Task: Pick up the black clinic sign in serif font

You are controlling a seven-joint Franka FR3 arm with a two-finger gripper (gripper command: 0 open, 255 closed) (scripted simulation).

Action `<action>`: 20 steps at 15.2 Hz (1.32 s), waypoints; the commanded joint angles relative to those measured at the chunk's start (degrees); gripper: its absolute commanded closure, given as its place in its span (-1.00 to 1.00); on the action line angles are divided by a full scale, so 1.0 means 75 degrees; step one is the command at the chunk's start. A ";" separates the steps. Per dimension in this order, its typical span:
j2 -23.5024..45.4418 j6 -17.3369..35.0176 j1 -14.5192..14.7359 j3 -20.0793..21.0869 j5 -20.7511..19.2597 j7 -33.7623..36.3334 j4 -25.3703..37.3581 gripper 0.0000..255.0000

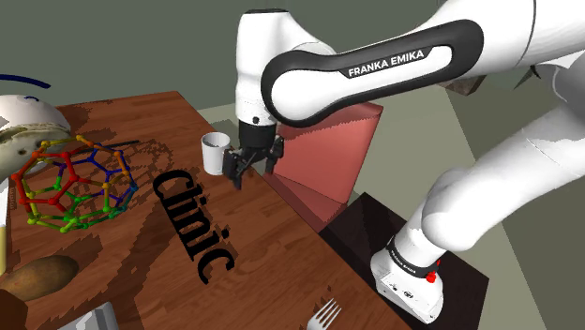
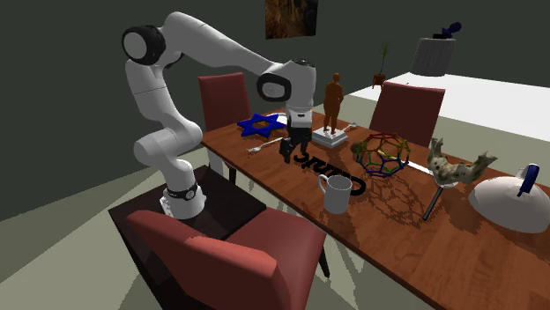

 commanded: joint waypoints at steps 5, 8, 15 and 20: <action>0.1853 0.0660 0.0043 0.0693 -0.0868 0.1604 0.1161 -1.00; 0.2870 0.0838 0.0245 0.0835 -0.1528 0.2449 0.1891 -1.00; 0.4232 0.1150 0.0768 0.0700 -0.2412 0.3416 0.2774 -1.00; 0.4484 0.1546 0.0836 0.0619 -0.2594 0.3515 0.2590 -1.00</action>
